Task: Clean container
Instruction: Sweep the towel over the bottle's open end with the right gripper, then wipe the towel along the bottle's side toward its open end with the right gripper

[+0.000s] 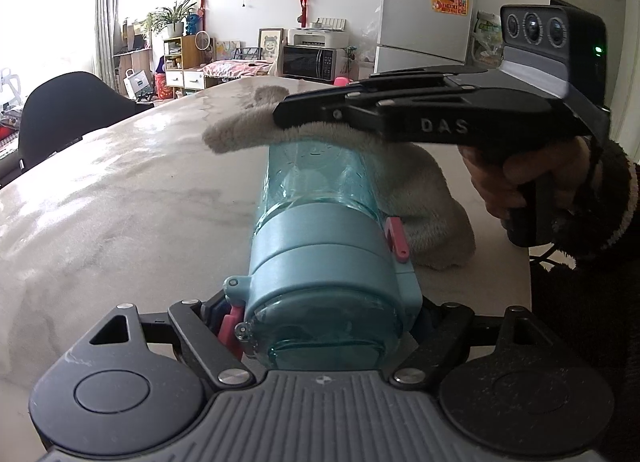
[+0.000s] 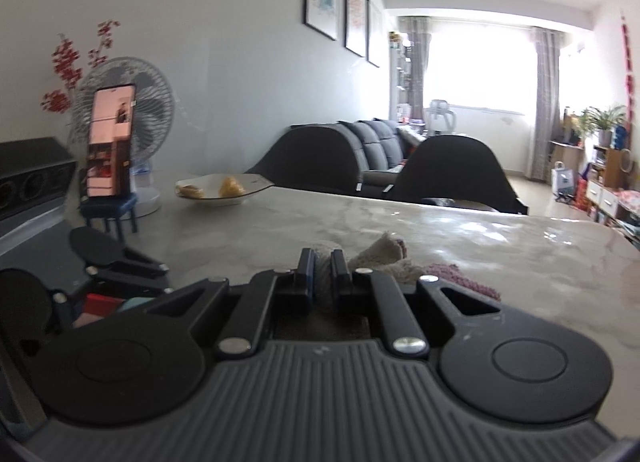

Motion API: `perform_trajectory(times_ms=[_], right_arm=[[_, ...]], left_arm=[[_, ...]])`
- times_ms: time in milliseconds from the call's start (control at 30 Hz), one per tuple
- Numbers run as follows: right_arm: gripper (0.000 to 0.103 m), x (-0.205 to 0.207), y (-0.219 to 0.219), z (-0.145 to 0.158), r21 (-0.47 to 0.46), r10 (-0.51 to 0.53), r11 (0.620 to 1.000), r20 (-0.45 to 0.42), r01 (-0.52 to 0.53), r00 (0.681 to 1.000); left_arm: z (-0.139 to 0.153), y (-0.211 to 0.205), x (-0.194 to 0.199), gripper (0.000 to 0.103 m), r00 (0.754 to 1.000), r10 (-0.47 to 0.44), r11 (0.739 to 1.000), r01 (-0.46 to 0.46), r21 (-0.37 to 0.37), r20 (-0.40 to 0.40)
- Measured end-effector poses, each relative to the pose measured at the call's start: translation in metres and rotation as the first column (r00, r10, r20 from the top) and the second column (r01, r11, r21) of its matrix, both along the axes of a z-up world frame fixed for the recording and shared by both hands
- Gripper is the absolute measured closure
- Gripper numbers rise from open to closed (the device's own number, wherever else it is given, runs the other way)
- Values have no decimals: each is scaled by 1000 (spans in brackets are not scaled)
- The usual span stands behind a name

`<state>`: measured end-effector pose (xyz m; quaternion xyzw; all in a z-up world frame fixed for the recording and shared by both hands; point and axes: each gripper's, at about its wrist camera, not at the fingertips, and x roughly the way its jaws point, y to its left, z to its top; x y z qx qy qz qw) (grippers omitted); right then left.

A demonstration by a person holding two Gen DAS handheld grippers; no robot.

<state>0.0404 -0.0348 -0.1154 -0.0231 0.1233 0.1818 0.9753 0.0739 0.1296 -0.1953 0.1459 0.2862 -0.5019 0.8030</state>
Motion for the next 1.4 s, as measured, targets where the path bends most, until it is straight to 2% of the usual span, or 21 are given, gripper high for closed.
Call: perform_trajectory(times_ms=[400,533,700,867,1033,1233,1300,1400], right_arm=[[95,4,-8,-1,-23,-143,989,20,143,990],[94,6,-19,-1,33,-181,983,-9,182,983],[95,1,-25,0,51,-210,976,-17,211,977],[95,-7,-26,9,125,-147,981,-6,146,989],[95,-15,-12,21,149,-12,989,24,8,1000],[95,-22,24,17,63,163,985,2,-163,987],[95,-20,35,12,10,179,984,-25,-178,984],[95,-13,39,6,3,169,986,-50,-169,984]], left_arm=[[0,4,5,20,1000,-2,1000,2,6,8],[-1,3,4,20,1000,-2,1000,2,9,12],[-2,5,0,20,1000,-2,1000,2,8,12],[-5,6,4,20,1000,-3,1000,3,8,13],[-7,5,5,20,1000,-4,1000,3,10,16],[-8,6,7,20,1000,-4,1000,4,5,11],[-8,6,7,20,1000,-4,1000,4,10,16],[-8,4,5,20,1000,-6,1000,6,18,26]])
